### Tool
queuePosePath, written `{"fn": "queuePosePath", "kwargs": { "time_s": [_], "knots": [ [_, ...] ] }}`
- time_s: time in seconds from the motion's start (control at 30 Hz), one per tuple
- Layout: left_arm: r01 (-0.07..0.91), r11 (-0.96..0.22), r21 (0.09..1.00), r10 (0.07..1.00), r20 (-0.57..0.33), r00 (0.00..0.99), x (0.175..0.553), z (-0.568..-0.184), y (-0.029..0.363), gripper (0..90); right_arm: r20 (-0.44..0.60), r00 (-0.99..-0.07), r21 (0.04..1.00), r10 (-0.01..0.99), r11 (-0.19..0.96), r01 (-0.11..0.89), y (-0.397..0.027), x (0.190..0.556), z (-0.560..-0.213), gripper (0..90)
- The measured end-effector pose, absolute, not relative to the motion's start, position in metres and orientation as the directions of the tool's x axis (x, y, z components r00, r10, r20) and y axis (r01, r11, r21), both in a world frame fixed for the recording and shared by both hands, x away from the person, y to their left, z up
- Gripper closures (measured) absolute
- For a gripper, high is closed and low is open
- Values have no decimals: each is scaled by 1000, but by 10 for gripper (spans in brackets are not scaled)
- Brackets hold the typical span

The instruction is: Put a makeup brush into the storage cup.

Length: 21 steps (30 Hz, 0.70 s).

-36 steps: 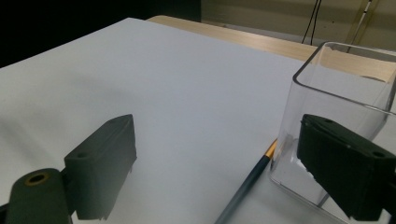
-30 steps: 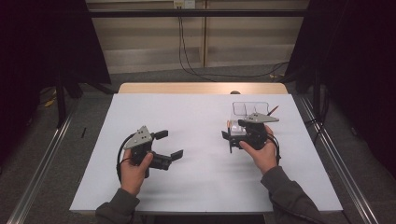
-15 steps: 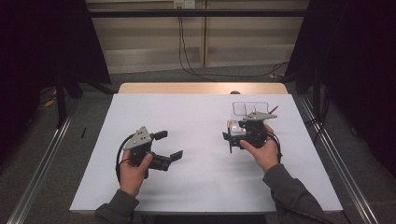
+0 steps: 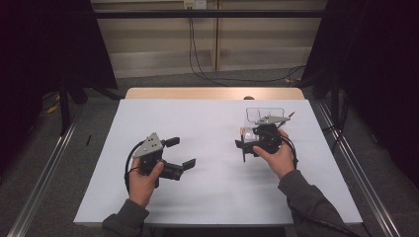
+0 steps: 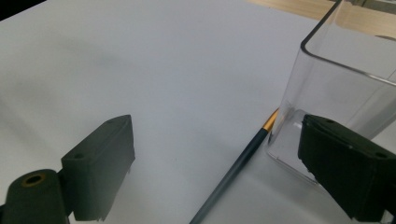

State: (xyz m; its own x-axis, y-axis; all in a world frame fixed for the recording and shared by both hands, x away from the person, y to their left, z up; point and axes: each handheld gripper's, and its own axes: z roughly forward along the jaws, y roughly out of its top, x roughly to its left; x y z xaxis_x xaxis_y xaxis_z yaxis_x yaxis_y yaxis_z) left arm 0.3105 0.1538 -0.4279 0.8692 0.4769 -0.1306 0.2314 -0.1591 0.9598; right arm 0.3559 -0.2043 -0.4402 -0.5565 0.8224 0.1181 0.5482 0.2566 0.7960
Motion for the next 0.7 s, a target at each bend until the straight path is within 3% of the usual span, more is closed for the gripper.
{"fn": "queuePosePath", "kwargs": {
  "time_s": [0.7],
  "knots": [
    [230,-153,961,489,-129,863,310,-426,161,20,148,-534,678,832,308,668,-195,372,-440,72]
  ]
}}
